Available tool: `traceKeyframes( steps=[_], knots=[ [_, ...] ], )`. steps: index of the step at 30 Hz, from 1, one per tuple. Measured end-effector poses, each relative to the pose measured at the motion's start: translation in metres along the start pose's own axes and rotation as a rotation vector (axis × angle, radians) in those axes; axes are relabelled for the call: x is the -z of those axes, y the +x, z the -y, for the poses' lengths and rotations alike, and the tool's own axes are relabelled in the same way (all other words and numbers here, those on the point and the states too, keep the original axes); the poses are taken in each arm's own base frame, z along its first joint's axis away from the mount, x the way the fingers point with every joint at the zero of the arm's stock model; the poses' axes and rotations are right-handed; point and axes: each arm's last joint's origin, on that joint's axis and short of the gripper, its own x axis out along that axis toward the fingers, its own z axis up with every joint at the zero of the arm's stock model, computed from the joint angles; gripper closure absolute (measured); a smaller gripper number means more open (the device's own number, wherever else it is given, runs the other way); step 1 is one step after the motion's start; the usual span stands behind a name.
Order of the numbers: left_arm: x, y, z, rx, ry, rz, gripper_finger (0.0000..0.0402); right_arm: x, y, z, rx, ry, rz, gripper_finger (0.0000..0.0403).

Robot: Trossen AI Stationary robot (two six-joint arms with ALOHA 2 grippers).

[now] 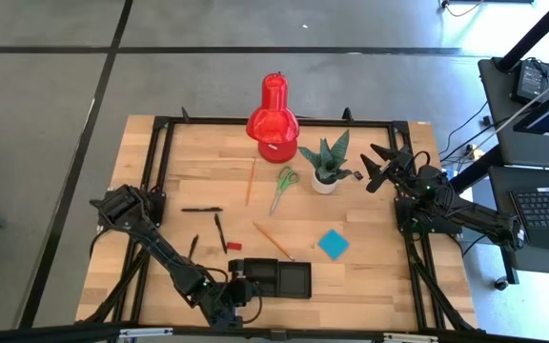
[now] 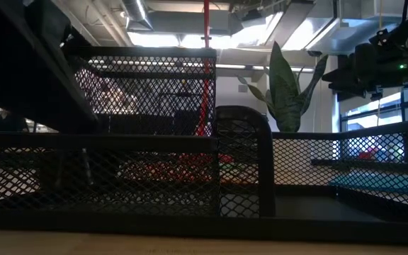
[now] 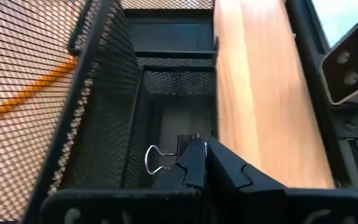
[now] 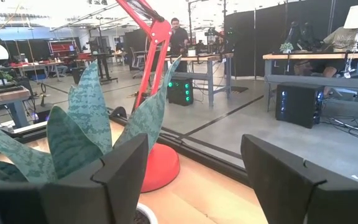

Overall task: Pick and place office supplies into organizer
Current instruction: Put the top left black binder clip into the desk organizer

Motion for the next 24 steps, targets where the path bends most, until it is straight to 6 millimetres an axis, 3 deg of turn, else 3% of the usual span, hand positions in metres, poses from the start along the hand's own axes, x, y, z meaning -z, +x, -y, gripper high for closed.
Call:
traceKeyframes(
  steps=[11,24],
  knots=[
    [0.0011,0.0004,0.0000,0.014,-0.018,-0.020,0.0399,0.0000,0.0000,0.0000,0.000,0.000,0.000,0.0143],
    [0.0010,0.0005,-0.0004,-0.006,-0.017,-0.005,0.0361,0.0001,0.0000,0.0000,0.000,0.000,0.000,0.0143]
  ],
)
